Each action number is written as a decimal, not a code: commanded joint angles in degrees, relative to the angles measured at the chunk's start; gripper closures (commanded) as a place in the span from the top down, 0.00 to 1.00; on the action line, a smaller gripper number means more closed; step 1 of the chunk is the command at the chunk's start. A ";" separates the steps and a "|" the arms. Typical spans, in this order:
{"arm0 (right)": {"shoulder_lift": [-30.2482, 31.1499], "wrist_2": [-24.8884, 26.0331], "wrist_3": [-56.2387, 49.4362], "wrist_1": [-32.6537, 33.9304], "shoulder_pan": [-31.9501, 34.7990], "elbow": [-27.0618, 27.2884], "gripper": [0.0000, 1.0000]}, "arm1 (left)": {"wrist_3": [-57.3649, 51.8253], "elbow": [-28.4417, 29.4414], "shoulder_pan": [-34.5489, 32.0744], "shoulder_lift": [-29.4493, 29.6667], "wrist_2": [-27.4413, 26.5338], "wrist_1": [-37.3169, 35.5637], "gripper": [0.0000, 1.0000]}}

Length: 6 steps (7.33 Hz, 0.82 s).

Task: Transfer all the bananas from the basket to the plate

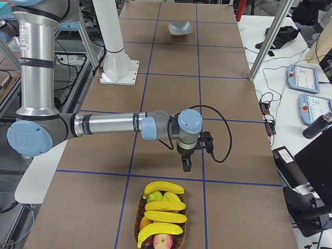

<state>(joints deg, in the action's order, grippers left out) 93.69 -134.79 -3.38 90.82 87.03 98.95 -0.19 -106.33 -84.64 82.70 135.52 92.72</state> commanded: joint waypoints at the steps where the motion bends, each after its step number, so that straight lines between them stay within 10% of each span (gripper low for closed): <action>1: 0.44 -0.21 0.13 -0.02 -0.02 0.45 1.00 | -0.08 -0.19 0.09 0.26 0.01 0.00 0.99; 6: 1.85 8.18 7.48 0.15 -0.54 2.30 0.99 | 0.01 -0.28 0.00 -0.52 0.18 0.71 0.99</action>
<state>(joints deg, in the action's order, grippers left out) 95.08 -130.99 0.20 90.89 86.85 100.78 -0.22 -106.68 -84.61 82.26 135.73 93.41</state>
